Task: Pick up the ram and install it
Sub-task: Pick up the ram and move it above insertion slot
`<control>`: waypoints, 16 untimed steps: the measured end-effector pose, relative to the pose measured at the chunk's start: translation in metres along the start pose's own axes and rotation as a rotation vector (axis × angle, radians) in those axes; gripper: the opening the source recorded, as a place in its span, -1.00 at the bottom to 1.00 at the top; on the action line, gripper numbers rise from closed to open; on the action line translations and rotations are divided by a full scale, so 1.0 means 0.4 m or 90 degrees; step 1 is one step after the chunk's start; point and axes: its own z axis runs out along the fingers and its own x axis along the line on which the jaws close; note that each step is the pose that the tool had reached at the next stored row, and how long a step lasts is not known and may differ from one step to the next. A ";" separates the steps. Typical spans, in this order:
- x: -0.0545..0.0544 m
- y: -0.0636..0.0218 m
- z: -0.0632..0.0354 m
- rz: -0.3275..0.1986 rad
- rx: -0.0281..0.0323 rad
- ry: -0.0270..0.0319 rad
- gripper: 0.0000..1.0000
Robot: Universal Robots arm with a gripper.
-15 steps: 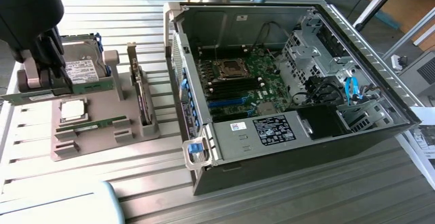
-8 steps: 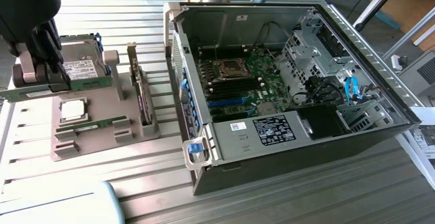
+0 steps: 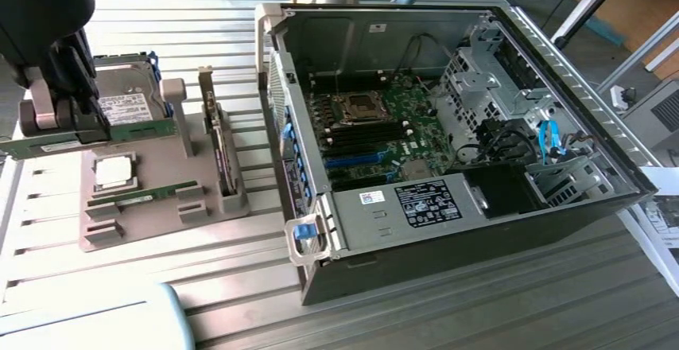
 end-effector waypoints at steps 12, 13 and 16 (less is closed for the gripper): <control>0.005 -0.052 -0.001 0.000 0.0001 0.0000 -0.74; 0.006 -0.062 -0.002 0.000 0.0000 0.0000 -0.74; 0.009 -0.095 -0.003 0.000 0.0000 0.0000 -0.74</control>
